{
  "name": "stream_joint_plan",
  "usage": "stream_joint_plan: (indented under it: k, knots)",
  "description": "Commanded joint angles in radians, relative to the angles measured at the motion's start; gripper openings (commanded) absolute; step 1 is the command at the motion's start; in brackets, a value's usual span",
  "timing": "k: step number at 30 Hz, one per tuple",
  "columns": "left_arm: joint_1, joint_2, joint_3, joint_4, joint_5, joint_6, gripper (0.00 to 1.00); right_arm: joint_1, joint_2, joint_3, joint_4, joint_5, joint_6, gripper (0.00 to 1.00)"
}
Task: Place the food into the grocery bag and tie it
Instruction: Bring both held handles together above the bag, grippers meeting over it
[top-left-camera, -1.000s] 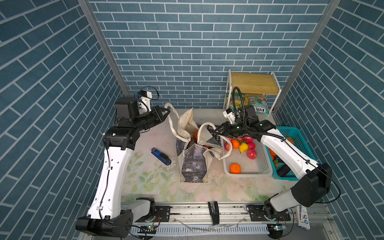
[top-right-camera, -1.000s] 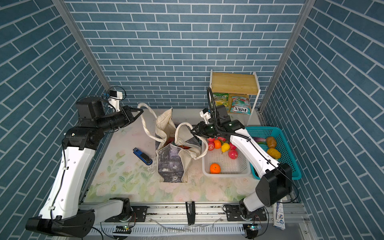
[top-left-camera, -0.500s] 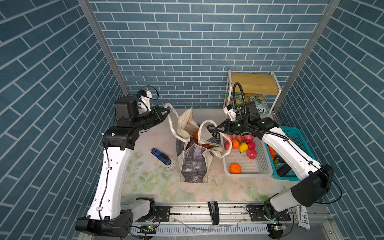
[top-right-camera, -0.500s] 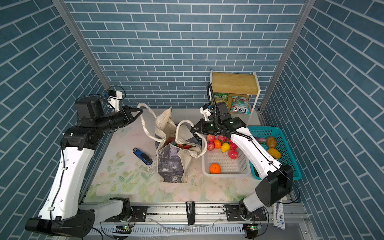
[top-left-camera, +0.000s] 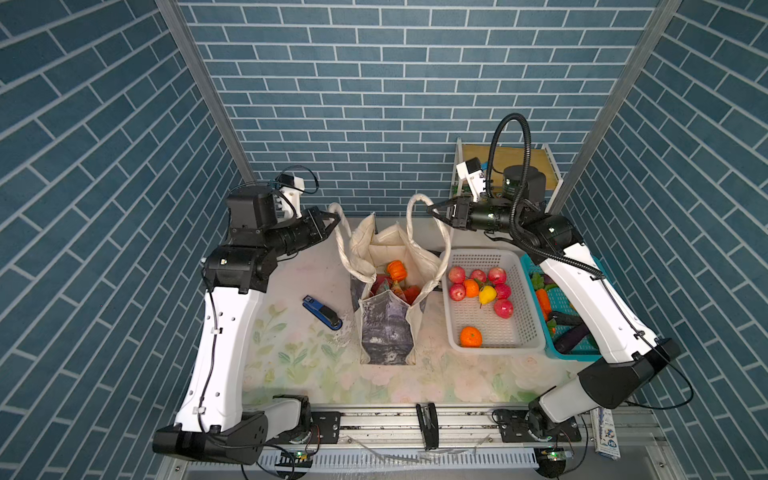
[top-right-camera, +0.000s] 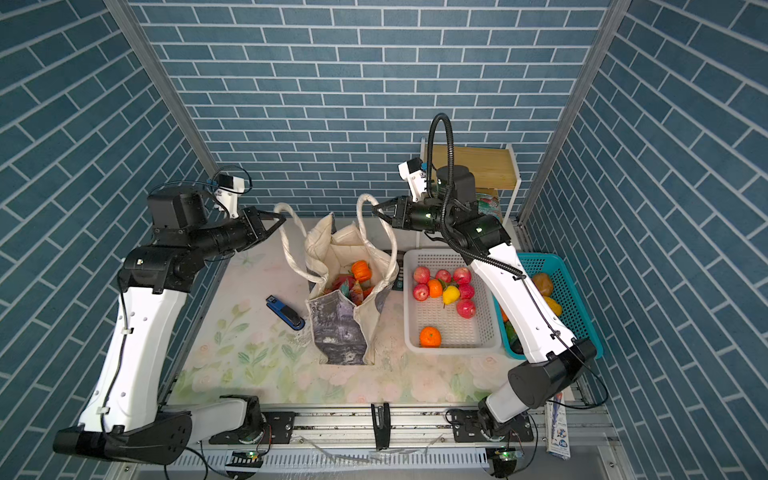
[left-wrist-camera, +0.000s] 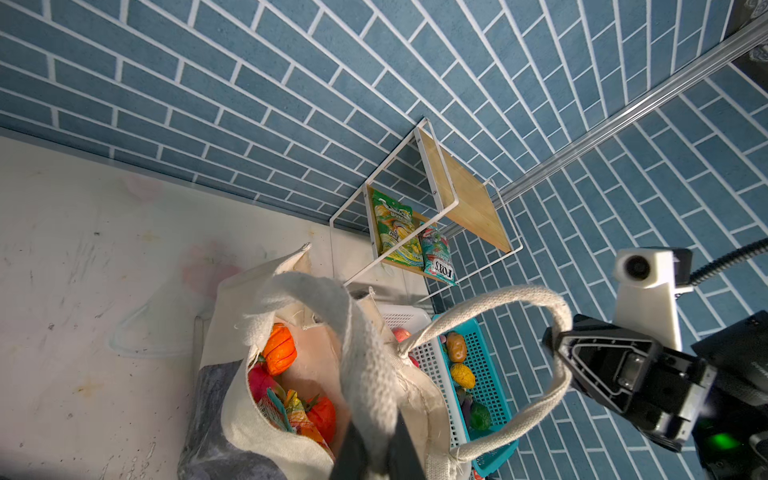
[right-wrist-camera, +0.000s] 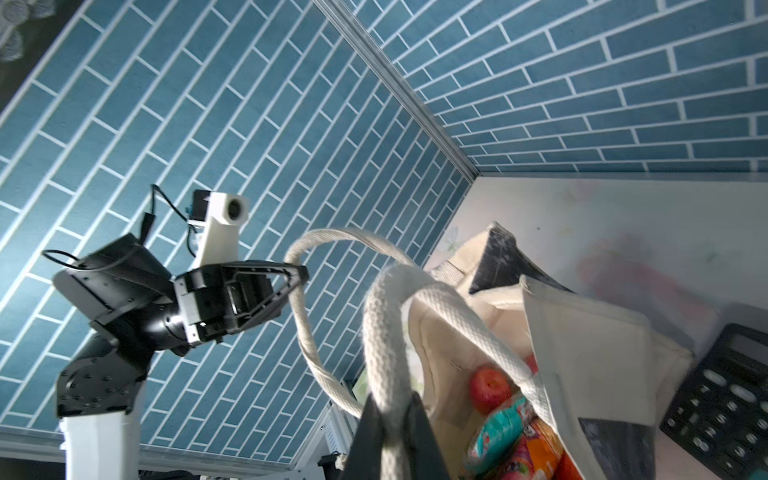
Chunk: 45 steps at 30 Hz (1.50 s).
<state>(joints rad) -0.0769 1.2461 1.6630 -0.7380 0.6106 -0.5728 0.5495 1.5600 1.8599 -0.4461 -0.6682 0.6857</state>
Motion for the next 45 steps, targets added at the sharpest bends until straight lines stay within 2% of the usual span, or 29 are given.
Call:
stream_joint_plan:
  k: [1,11,28,39,43,45]
  knots:
    - [-0.009,0.007,0.023,0.005,0.021,0.018,0.04,0.008,0.029,0.042,0.178,-0.047,0.074,0.0]
    - [-0.07,0.036,0.035,0.058,0.018,0.011,0.05,0.058,0.105,0.038,0.276,-0.057,0.08,0.0]
    - [-0.216,0.13,0.137,0.123,-0.032,-0.016,0.08,0.156,0.282,0.062,0.432,-0.184,0.152,0.0]
    - [-0.28,0.107,0.075,0.142,-0.013,-0.034,0.08,0.154,0.345,0.146,0.483,-0.148,0.164,0.0]
    - [-0.283,0.085,0.039,0.138,0.0,-0.034,0.12,0.149,0.35,0.151,0.539,-0.111,0.184,0.0]
    - [-0.284,0.071,0.032,0.13,-0.003,-0.028,0.18,0.143,0.336,0.123,0.589,-0.084,0.197,0.0]
